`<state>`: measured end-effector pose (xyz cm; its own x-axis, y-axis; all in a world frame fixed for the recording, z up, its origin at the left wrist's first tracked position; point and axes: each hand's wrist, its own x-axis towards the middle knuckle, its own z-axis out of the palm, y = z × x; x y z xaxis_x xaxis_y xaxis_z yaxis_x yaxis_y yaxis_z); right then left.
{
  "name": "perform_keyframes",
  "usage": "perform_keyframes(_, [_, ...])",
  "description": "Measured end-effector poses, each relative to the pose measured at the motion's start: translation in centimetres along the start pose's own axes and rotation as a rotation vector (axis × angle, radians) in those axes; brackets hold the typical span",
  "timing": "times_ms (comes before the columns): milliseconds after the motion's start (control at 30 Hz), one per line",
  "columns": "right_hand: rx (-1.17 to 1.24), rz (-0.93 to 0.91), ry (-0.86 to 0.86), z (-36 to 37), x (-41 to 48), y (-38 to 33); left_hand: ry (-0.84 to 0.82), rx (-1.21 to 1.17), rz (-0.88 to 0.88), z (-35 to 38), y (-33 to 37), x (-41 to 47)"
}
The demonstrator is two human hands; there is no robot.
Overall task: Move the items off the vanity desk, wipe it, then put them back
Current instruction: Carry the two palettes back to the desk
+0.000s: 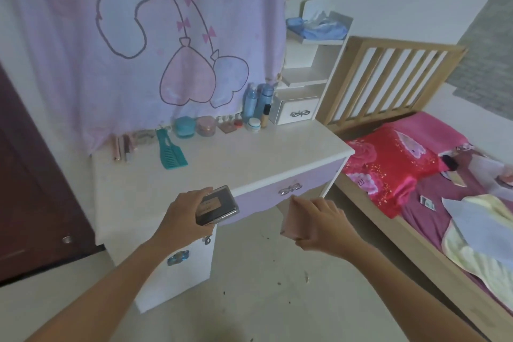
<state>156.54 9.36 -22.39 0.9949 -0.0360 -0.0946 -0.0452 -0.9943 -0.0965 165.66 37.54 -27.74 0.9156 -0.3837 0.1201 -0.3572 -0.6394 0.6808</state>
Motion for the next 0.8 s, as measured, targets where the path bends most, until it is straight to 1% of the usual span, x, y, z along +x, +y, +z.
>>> perform_keyframes(100, [0.034, -0.033, 0.024, -1.3, 3.9, 3.9, -0.01, -0.064, -0.018, 3.3, 2.7, 3.4])
perform_keyframes(200, [0.039, -0.082, -0.025, -1.3, 7.7, 6.7, 0.0, -0.109, -0.067, 6.1, 4.2, 5.5])
perform_keyframes(267, [0.042, -0.113, -0.059, -0.8, 10.0, 8.1, 0.022, -0.143, -0.127, 7.3, 4.1, 5.9])
perform_keyframes(367, [0.029, -0.148, -0.152, 0.9, 12.6, 9.4, 0.044, -0.113, -0.208, 8.6, 2.4, 5.5])
perform_keyframes(433, [0.009, -0.185, -0.172, 1.7, 14.6, 9.7, 0.046, -0.116, -0.293, 8.4, 1.3, 6.4])
perform_keyframes(500, [0.015, -0.221, -0.175, 2.0, 17.1, 9.8, 0.075, -0.095, -0.327, 7.8, 0.2, 8.4])
perform_keyframes(600, [0.019, -0.298, -0.172, 2.0, 21.0, 9.4, 0.116, 0.005, -0.32, 7.2, -0.8, 12.1])
perform_keyframes(700, [0.049, -0.361, -0.153, 2.0, 25.7, 8.5, 0.13, 0.0, -0.334, 7.2, -2.3, 17.0])
perform_keyframes(800, [0.059, -0.401, -0.18, 2.8, 31.1, 7.6, 0.106, 0.03, -0.346, 7.4, -4.4, 21.8])
